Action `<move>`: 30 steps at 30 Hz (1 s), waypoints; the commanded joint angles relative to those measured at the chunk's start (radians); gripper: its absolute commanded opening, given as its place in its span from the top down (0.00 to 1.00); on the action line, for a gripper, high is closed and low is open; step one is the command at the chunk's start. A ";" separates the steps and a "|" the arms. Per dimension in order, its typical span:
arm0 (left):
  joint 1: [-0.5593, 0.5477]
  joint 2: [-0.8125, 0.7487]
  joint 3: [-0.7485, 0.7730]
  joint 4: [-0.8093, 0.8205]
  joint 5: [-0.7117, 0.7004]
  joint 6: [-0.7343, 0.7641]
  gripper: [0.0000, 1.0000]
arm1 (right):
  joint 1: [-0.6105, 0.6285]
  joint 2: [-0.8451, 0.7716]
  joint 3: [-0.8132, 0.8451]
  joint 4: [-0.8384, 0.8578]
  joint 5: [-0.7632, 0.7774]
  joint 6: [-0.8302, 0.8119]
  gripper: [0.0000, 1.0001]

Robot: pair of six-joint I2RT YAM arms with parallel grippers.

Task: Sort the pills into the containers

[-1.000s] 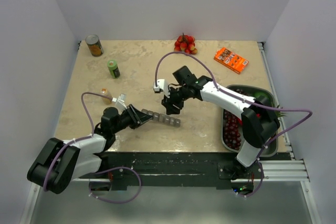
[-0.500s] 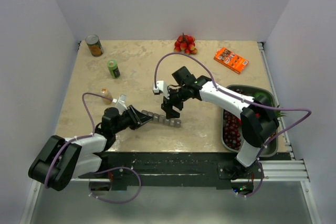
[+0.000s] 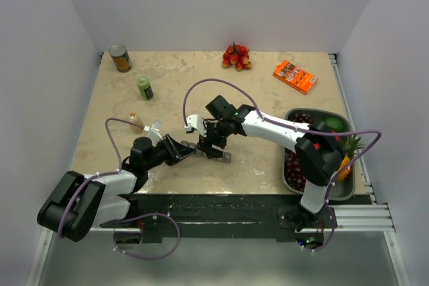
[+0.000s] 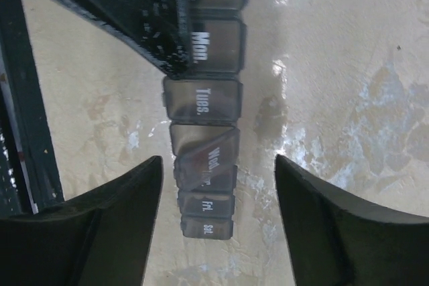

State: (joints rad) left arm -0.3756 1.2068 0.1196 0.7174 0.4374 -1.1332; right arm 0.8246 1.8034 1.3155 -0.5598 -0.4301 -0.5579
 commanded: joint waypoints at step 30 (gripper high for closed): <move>0.000 0.143 0.025 0.125 -0.017 0.043 1.00 | -0.025 0.021 0.116 0.049 0.280 0.122 0.57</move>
State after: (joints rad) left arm -0.3756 1.3182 0.1200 0.7979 0.4469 -1.1328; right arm 0.8234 1.9144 1.3766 -0.5011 -0.1562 -0.4294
